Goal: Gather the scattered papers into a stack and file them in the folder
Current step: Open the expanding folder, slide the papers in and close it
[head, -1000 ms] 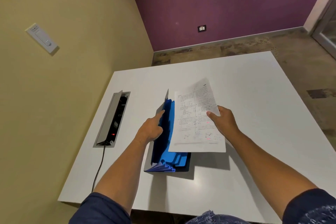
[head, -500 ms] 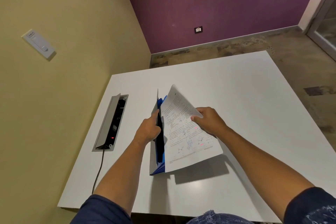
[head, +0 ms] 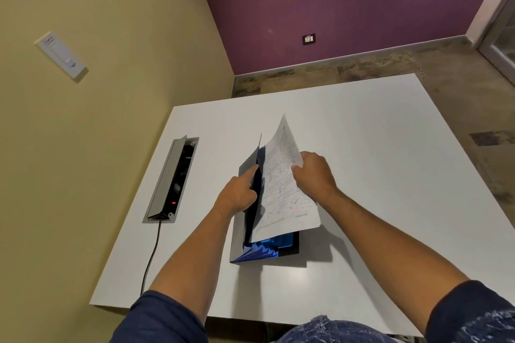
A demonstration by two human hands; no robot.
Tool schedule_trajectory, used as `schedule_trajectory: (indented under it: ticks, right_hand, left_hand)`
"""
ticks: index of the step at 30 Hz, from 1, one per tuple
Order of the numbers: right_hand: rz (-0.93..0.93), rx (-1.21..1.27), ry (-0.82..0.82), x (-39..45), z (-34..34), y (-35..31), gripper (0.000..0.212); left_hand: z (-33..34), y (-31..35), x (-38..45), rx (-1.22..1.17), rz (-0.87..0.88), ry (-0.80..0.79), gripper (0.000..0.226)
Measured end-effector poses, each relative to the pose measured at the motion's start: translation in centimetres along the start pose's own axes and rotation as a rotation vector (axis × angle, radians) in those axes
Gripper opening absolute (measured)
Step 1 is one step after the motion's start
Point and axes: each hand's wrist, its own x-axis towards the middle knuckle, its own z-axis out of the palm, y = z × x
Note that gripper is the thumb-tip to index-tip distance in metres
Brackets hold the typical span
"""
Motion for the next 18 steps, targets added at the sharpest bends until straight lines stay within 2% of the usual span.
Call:
schedule_trajectory:
  ticks: [4,11,16,18]
  right_hand:
    - [-0.032,-0.062,-0.06,-0.7,1.5,-1.0,0.018]
    - [-0.027,-0.046,-0.089,-0.8,3.8,-1.2,0.025]
    - [-0.014,-0.058,-0.295,-0.7,6.2,0.2,0.037]
    - [-0.005,-0.067,-0.34,-0.6,6.9,0.8,0.05]
  left_hand:
    - [0.4,-0.2,0.3,0.007,-0.008,-0.015,0.085]
    - [0.4,-0.2,0.4,-0.015,0.011,-0.01,0.081]
    - [0.6,-0.1,0.8,-0.051,0.041,0.002,0.084]
    - [0.8,-0.1,1.0,-0.029,0.056,-0.006,0.088]
